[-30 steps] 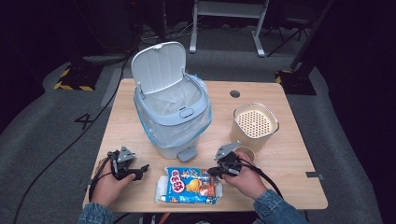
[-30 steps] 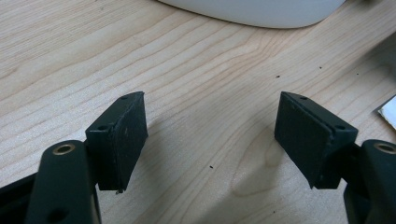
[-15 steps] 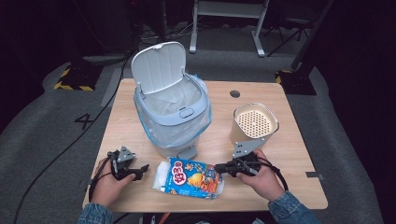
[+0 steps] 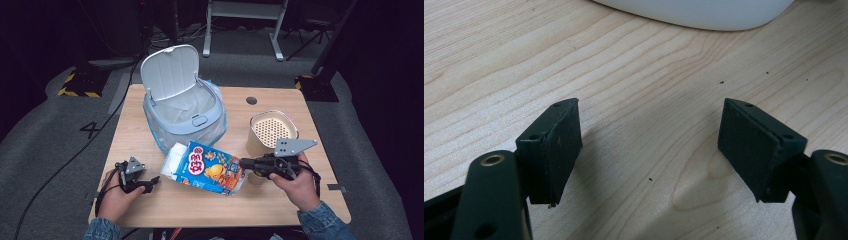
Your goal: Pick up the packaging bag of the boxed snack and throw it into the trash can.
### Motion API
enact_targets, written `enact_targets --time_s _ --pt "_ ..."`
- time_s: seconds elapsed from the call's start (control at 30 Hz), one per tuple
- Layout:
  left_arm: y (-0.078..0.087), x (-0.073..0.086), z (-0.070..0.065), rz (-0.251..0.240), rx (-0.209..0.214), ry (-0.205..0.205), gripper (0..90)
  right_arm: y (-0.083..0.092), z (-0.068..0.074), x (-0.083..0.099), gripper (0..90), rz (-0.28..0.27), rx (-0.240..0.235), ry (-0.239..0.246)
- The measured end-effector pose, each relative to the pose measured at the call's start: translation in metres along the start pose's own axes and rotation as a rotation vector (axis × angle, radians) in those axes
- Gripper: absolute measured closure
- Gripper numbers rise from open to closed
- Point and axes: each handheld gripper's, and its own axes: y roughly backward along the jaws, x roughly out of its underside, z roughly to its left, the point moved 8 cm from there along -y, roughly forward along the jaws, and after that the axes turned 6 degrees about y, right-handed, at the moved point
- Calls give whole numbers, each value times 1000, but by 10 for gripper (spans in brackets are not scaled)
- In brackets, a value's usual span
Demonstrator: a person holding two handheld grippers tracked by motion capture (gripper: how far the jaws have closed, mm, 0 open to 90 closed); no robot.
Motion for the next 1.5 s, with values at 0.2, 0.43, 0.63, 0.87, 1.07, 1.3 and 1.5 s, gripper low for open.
enact_targets --time_s 0.2,0.43,0.63,0.87,1.07,1.3,1.5 --pt "0 0 0 0 1 0 257 13 -7 -24 900 -79 41 9" --pt "-1 -1 0 -1 -3 5 257 23 -22 -58 900 -161 117 -3" --pt "-1 -1 0 -3 -8 5 257 22 -34 -84 900 -200 160 7" --pt "-1 -1 0 2 -5 12 258 20 -48 -116 900 -271 190 12" --pt "-1 -1 0 2 -6 11 258 16 -57 -142 900 -341 209 8" --pt "-1 -1 0 -2 -7 9 257 6 -64 -163 900 -394 222 0" --pt "-1 -2 0 -3 -7 13 256 -4 -68 -176 900 -394 235 1"
